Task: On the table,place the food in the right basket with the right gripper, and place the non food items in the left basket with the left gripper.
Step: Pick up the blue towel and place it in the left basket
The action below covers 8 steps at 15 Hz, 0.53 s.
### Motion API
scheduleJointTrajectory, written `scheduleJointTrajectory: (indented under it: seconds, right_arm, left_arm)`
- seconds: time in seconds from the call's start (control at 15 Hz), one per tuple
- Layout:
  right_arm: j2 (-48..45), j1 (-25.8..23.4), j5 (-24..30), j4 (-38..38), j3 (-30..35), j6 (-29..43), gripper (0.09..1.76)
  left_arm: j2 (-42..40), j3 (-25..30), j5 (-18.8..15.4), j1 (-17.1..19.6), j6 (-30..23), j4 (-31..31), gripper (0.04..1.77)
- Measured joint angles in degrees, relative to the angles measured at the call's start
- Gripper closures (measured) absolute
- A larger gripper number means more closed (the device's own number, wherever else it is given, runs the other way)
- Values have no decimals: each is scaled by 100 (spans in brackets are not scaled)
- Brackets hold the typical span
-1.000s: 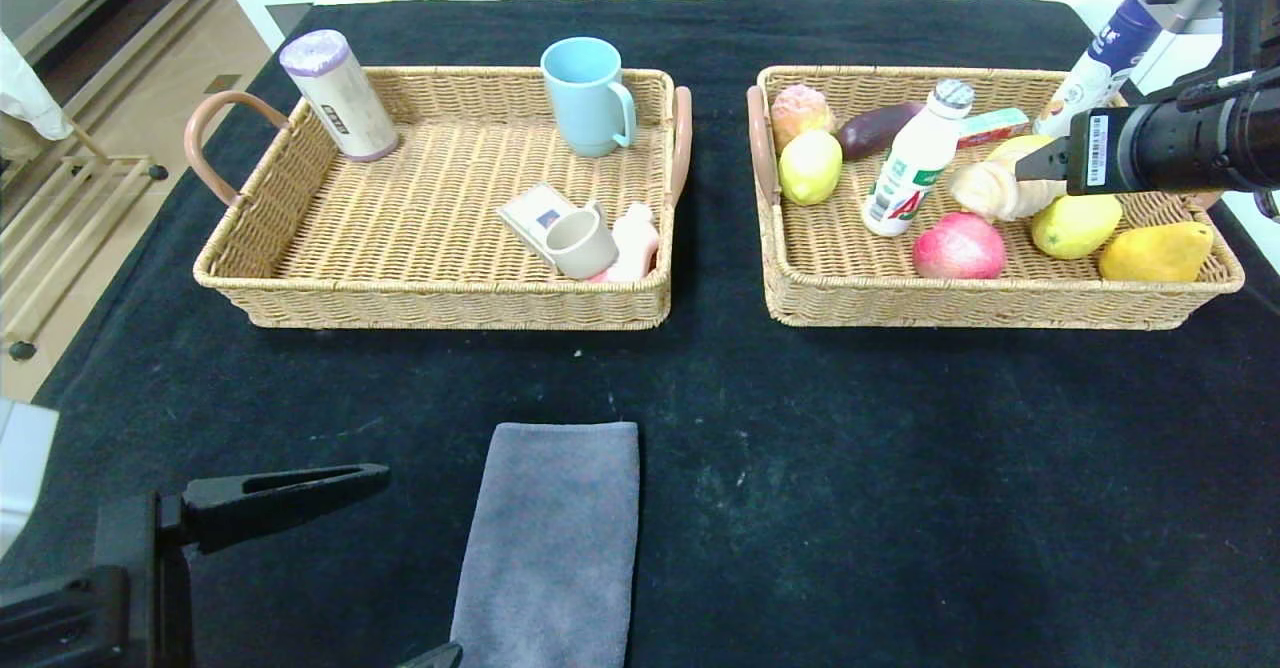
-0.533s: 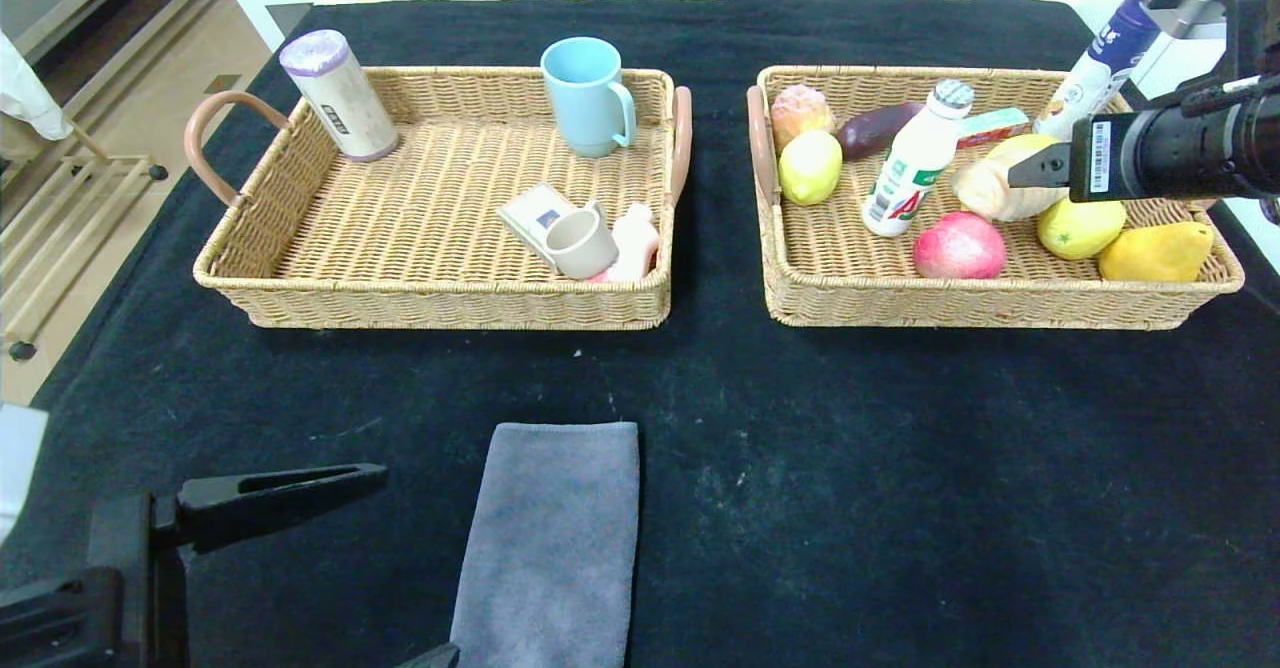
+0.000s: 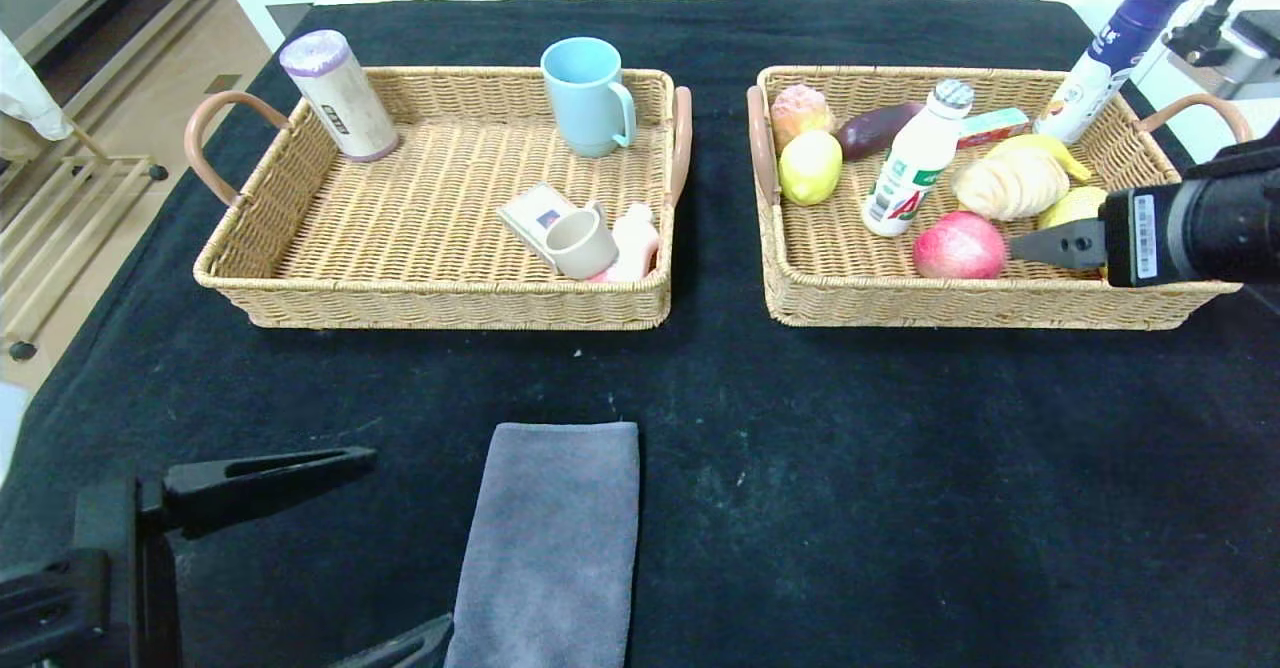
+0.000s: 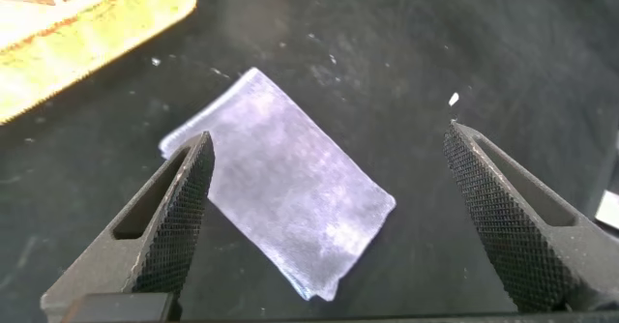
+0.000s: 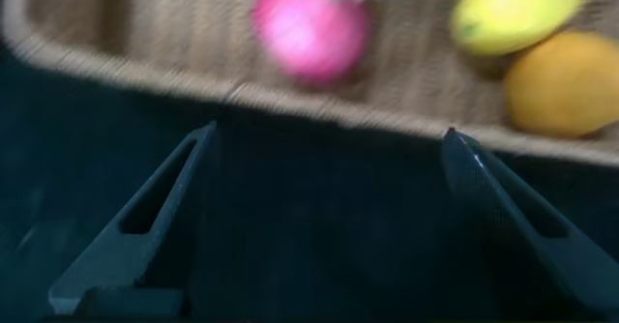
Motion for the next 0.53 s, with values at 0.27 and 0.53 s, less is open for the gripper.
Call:
scheduleJointTrajectory:
  seconds: [0.27,0.53]
  right_arm:
    - [-1050,516,1265,-30,1124,-256,17]
    - [-1919,745,2308,-497,2293,-823,16]
  left_arm:
    - [-6,-10,22,4,-6,27,9]
    - [-80,-43,313,1,-35,101,9]
